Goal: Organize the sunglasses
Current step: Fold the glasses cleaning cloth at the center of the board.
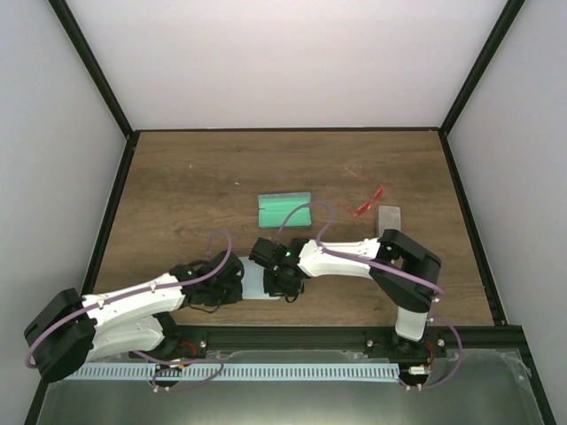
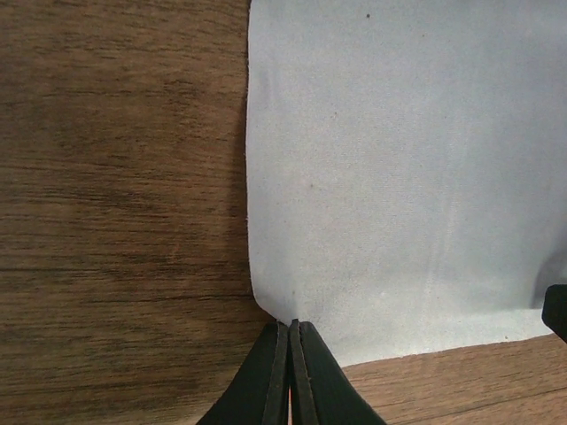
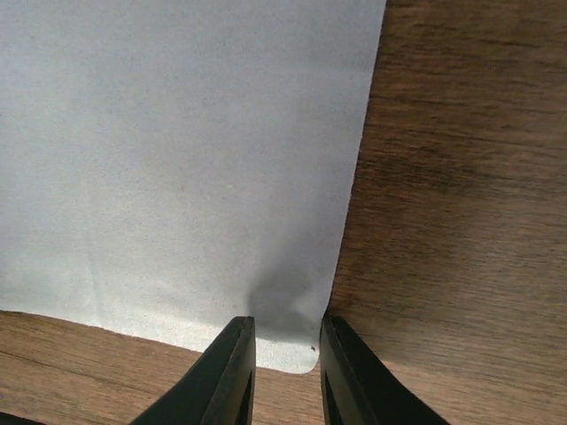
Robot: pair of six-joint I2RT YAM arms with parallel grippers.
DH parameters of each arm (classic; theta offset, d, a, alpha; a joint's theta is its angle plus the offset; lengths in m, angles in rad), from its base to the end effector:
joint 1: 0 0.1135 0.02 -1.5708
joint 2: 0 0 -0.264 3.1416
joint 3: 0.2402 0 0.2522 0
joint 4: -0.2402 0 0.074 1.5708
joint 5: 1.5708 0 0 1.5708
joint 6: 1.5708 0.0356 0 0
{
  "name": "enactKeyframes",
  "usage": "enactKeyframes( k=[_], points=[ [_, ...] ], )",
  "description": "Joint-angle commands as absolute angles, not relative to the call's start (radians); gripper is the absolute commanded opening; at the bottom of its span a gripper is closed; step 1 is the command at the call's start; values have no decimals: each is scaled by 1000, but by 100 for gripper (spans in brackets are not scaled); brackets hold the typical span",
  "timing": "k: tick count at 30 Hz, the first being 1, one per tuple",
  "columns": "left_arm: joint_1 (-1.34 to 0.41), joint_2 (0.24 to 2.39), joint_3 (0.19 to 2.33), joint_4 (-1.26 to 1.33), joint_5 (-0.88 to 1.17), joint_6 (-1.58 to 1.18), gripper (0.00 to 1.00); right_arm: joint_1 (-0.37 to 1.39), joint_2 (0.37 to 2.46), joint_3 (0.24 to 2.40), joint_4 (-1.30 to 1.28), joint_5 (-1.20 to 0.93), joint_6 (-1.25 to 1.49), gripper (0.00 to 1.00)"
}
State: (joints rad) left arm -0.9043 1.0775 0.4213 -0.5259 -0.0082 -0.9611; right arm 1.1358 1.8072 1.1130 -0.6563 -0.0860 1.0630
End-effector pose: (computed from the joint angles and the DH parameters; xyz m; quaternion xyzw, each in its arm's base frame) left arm 0.1036 -0.1312 0.1427 -0.0286 0.9807 -0.1527 0.1183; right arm 0.1373 0.3027 0.1527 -0.0409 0.9922 0.1172 0.0118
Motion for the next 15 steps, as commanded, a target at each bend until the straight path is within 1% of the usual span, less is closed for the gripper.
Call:
enactKeyframes(
  k=[1, 9, 15],
  points=[
    [-909, 1058, 401, -530, 0, -959, 4, 1148, 1827, 1128, -655, -88, 1067, 22],
    [-909, 1037, 390, -529, -4, -974, 4, 1170, 1792, 1117, -679, -82, 1088, 24],
    [-910, 1029, 384, -529, -3, -977, 4, 1195, 1816, 1132, -678, -88, 1094, 25]
  ],
)
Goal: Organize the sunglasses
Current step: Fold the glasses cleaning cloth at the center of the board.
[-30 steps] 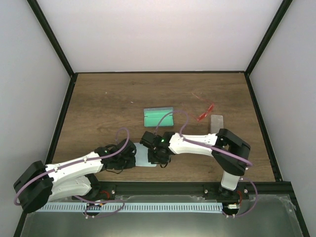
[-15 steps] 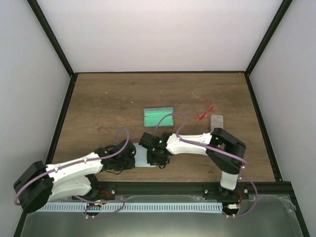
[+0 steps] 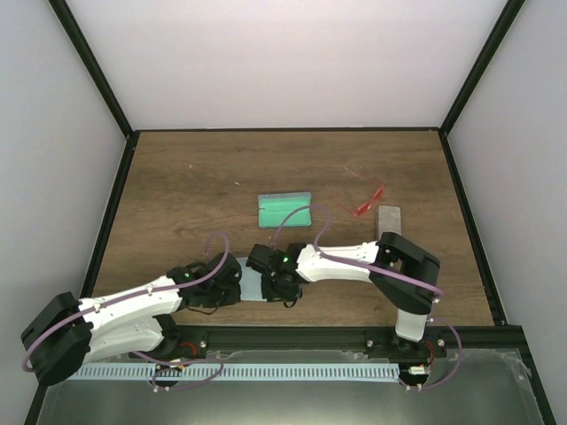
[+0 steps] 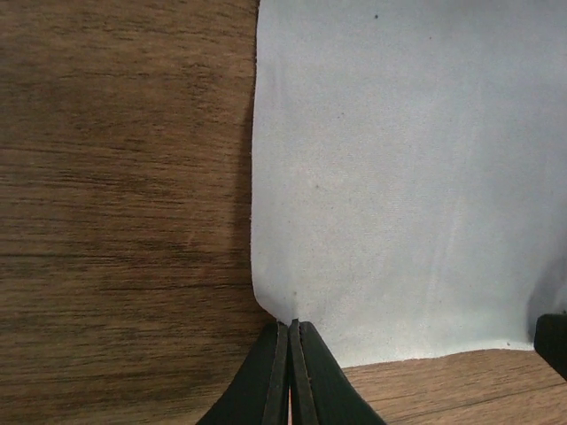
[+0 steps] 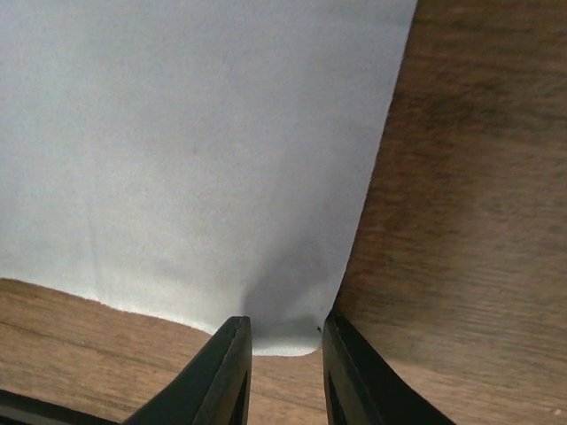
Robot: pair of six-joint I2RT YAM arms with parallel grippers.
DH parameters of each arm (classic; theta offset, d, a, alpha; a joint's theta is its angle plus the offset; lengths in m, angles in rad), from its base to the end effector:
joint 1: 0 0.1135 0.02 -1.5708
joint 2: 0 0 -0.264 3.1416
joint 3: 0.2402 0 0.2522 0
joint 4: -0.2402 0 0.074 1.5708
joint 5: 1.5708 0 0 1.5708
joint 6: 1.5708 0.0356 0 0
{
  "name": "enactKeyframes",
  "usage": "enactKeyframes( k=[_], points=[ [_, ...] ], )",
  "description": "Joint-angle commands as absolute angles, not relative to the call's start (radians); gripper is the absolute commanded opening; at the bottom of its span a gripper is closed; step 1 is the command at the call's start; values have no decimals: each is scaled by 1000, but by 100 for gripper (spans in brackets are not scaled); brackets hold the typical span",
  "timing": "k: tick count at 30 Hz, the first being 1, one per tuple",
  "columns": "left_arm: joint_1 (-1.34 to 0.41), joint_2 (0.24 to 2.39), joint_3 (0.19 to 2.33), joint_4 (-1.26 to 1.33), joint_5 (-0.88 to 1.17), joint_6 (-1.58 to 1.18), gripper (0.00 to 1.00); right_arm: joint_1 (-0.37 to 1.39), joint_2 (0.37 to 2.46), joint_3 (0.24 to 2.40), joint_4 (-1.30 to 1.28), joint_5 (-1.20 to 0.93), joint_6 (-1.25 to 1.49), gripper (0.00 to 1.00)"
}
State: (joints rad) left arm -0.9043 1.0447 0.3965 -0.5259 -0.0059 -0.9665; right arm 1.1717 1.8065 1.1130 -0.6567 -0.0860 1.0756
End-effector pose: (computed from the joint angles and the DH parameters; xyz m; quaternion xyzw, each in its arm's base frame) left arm 0.0999 -0.1266 0.1406 -0.0311 0.9799 -0.1569 0.1193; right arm 0.1263 0.3074 0.1529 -0.0524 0.9916 0.1176 0.0090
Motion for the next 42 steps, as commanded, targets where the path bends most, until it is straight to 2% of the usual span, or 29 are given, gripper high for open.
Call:
enactKeyframes(
  k=[1, 9, 15, 24, 42],
  points=[
    [-909, 1028, 383, -529, -3, -978, 4, 1196, 1820, 1134, -679, -89, 1094, 25],
    [-909, 1017, 378, -534, -5, -981, 4, 1196, 1808, 1124, -680, -80, 1098, 24],
    [-910, 1019, 380, -534, -4, -977, 4, 1197, 1818, 1124, -678, -77, 1093, 13],
    [-909, 1017, 371, -540, -5, -974, 4, 1196, 1820, 1143, -692, -65, 1086, 1],
    [-909, 1037, 473, -579, -19, -960, 4, 1196, 1784, 1265, -777, -6, 1047, 1]
  ],
)
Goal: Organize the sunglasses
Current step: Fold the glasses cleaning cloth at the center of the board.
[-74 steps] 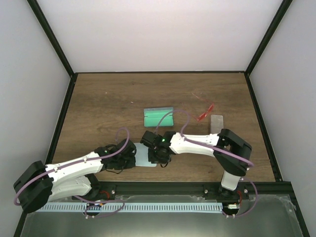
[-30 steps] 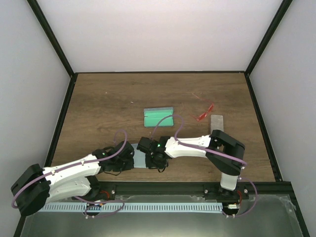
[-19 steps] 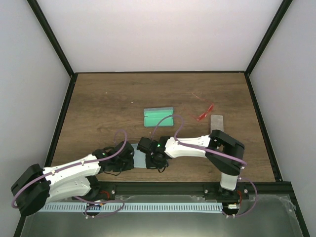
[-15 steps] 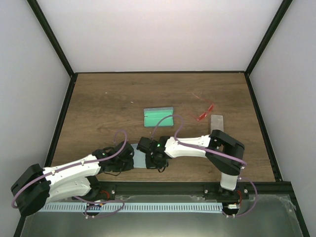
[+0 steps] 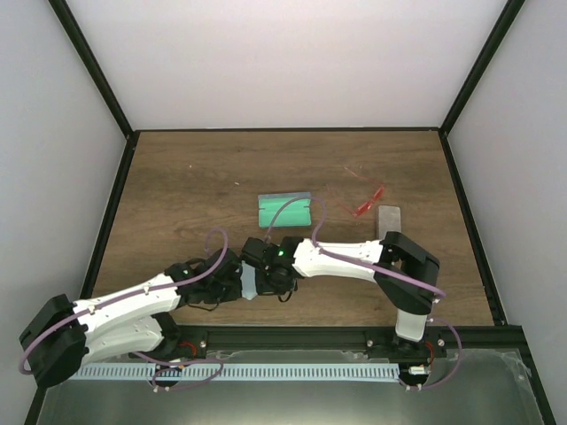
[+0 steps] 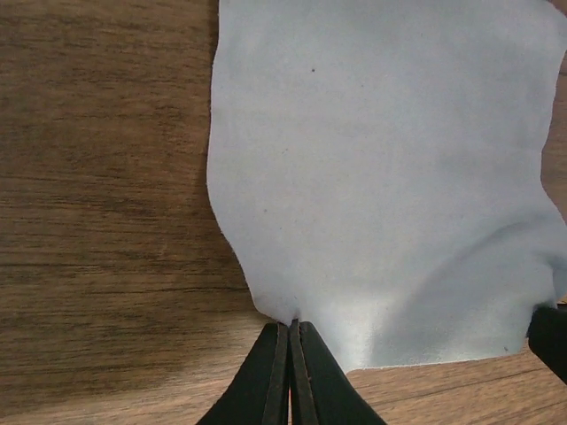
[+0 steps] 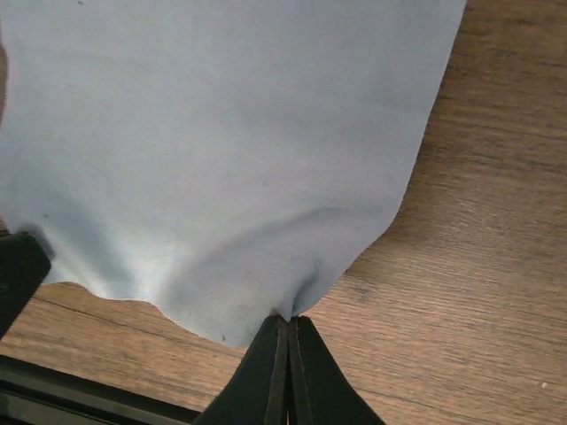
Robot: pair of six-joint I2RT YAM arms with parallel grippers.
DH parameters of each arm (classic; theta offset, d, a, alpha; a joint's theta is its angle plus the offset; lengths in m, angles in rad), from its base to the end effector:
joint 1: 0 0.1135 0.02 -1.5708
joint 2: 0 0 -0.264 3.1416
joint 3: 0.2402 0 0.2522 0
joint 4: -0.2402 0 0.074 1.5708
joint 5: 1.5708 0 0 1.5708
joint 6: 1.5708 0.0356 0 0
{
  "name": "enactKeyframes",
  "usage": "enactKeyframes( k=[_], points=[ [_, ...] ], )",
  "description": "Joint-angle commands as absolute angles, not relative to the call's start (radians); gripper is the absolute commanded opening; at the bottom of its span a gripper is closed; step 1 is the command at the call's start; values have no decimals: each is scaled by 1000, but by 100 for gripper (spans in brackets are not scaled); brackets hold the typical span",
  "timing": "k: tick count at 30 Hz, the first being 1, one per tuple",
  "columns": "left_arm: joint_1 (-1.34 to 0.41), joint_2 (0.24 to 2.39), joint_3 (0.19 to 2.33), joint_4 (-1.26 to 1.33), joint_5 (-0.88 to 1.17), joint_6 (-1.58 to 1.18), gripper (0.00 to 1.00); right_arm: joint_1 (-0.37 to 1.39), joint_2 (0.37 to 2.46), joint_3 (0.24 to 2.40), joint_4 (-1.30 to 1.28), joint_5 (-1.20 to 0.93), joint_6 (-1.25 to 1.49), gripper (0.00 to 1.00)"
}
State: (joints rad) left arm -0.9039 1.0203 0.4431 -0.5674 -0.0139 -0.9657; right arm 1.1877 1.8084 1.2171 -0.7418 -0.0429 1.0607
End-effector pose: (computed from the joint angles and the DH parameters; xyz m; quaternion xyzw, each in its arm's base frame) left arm 0.1026 -0.1295 0.1553 -0.0317 0.9768 -0.1661 0.1311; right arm 0.1275 0.3203 0.1769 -0.0655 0.9906 0.1161 0.0320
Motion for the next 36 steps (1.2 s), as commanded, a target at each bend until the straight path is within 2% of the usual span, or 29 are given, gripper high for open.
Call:
enactKeyframes(
  k=[1, 18, 36],
  points=[
    [-908, 1035, 470, -580, -17, -961, 4, 1196, 1782, 1264, -780, -6, 1046, 1],
    [-909, 864, 322, -610, 56, -1028, 4, 1208, 1718, 1128, -724, -65, 1079, 1],
    [-907, 1039, 482, -637, -38, -967, 4, 1183, 1751, 1190, -746, -45, 1028, 1]
  ],
)
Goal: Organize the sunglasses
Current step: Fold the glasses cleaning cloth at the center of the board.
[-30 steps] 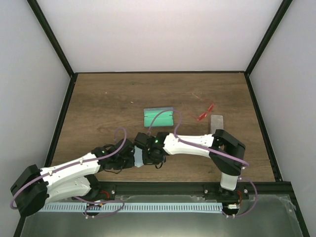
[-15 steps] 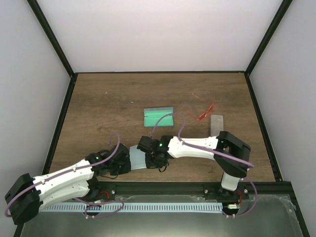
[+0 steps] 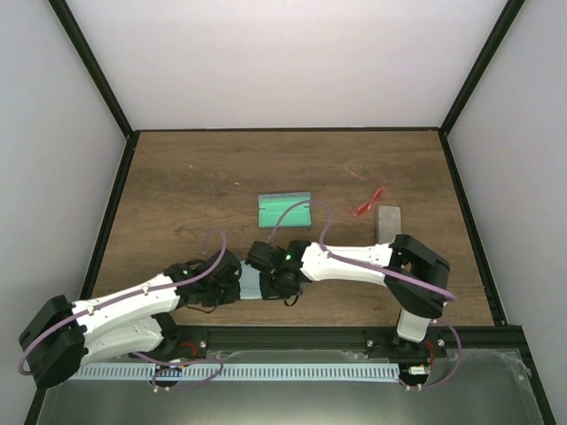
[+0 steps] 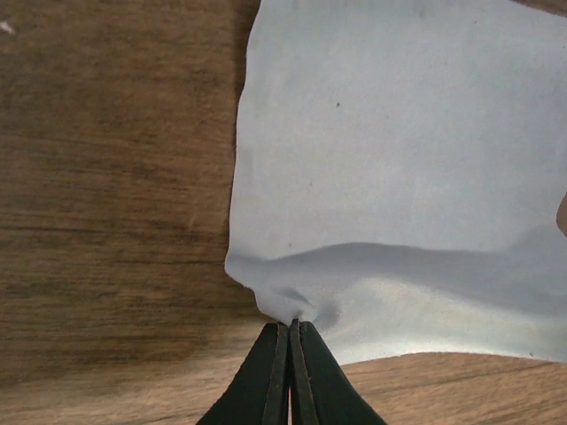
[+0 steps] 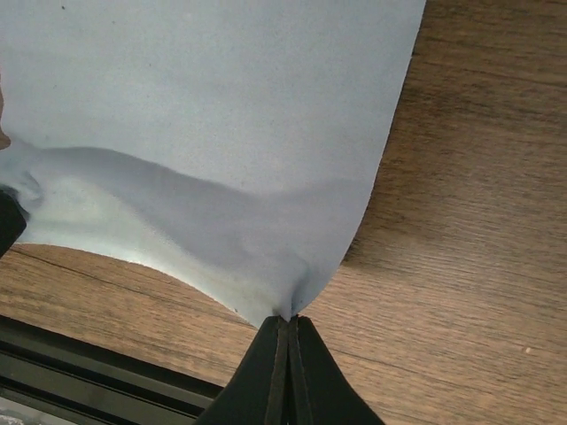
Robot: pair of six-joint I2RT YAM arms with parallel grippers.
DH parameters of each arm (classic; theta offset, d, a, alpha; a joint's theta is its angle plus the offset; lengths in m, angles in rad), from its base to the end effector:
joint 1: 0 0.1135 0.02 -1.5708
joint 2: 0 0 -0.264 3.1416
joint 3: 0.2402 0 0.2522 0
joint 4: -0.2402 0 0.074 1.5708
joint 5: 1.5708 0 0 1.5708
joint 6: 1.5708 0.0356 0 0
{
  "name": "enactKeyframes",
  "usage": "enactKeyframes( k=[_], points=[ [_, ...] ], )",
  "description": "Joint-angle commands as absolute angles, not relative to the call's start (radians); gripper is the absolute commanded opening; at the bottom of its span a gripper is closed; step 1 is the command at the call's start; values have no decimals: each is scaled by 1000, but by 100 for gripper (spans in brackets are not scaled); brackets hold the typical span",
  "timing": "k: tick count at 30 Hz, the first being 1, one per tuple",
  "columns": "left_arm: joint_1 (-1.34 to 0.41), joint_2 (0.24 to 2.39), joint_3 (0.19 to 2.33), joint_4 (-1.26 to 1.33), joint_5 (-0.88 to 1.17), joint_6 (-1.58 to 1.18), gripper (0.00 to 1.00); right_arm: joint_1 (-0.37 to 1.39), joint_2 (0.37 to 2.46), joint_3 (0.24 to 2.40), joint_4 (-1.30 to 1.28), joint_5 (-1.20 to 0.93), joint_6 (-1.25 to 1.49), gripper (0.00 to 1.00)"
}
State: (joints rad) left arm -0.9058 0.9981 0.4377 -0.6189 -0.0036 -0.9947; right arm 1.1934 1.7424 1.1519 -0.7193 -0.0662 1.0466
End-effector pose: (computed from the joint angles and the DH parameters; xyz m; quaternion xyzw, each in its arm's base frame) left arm 0.0977 -0.1244 0.1547 -0.0439 0.9799 -0.1572 0.1145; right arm 0.1195 0.3079 0.1813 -0.0770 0.9880 0.1314 0.0271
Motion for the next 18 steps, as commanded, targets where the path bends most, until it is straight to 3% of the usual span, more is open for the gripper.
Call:
enactKeyframes(
  k=[1, 18],
  points=[
    [-906, 1048, 488, -635, -40, -964, 4, 1181, 1754, 1192, -744, -48, 1025, 1],
    [-901, 1063, 536, -661, -40, -953, 4, 1163, 1741, 1210, -738, -70, 1002, 1]
  ],
)
